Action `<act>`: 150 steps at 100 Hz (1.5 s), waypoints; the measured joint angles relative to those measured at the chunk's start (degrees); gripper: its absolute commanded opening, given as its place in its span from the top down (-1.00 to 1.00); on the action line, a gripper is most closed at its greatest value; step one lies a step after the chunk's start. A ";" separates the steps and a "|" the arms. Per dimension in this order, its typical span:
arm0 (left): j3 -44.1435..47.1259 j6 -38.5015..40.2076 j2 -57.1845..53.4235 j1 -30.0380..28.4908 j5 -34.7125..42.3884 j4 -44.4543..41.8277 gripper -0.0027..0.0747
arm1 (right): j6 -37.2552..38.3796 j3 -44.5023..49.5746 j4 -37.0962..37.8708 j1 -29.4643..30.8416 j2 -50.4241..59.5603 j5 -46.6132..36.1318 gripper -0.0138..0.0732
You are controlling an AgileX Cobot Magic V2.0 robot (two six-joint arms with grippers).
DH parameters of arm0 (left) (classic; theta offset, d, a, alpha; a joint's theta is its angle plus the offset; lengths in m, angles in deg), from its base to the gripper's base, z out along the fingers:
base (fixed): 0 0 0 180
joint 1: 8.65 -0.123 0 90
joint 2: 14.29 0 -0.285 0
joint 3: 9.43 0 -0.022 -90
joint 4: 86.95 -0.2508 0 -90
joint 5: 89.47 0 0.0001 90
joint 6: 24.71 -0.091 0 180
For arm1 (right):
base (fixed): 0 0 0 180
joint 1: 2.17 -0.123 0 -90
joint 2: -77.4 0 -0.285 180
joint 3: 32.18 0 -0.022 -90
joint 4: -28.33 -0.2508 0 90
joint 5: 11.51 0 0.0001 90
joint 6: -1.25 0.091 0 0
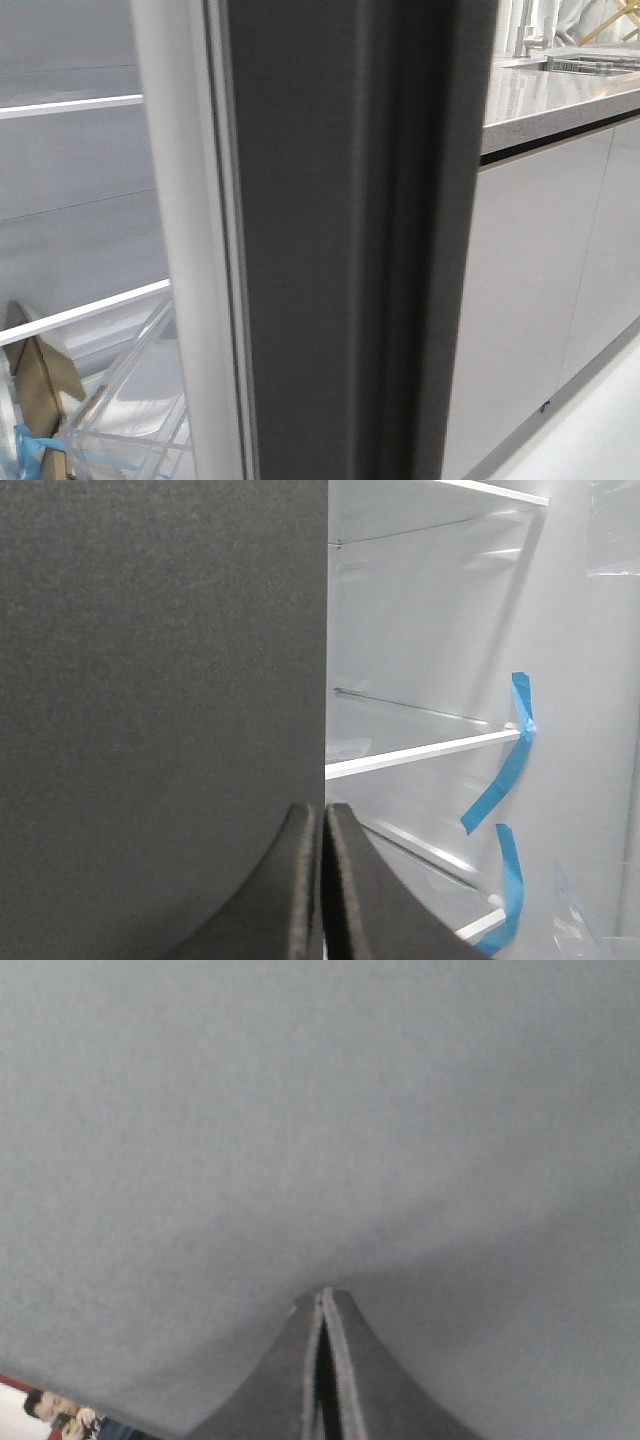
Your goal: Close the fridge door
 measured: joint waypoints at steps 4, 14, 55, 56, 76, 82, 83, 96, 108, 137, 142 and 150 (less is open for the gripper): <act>0.00 0.00 0.00 0.00 0.00 0.00 0.98 | -0.68 0.00 -0.13 0.00 -0.36 0.00 0.79; 0.00 0.00 0.00 0.00 0.00 0.00 0.98 | -3.02 0.00 -0.38 0.00 -0.74 -0.33 0.79; 0.00 0.00 0.00 0.00 0.00 0.00 0.98 | -5.95 -3.20 -1.43 -0.11 -5.11 -0.73 0.79; 0.00 0.00 0.00 0.00 0.00 0.00 0.98 | -6.07 -3.21 -1.43 -0.11 -5.22 -0.73 0.79; 0.00 0.00 0.00 0.00 0.00 0.00 0.98 | -7.54 -7.00 -1.43 -3.71 -8.73 -0.98 0.79; 0.00 0.00 0.00 0.00 0.00 0.00 0.98 | -8.29 -7.83 -1.43 -5.37 -9.80 -1.58 0.79; 0.00 0.00 0.00 0.00 0.00 0.00 0.98 | -8.31 -7.99 -1.43 -5.80 -10.05 -1.60 0.79; 0.00 0.00 0.00 0.00 0.00 0.00 0.98 | -10.37 -9.04 -1.43 -9.71 -12.39 -3.26 0.79; 0.00 0.00 0.00 0.00 0.00 0.00 0.98 | -11.86 -9.94 0.32 -13.26 -14.39 -5.88 0.79; 0.00 0.00 0.00 0.00 0.00 0.00 0.98 | -17.17 -12.39 4.23 -18.70 -18.42 -12.10 0.79; 0.00 0.00 0.00 0.00 0.00 0.00 0.98 | -18.71 -12.39 4.37 -19.25 -19.09 -13.17 0.79; 0.00 0.00 0.00 0.00 0.00 0.00 0.98 | -21.99 -12.39 4.50 -20.31 -20.09 -15.04 0.79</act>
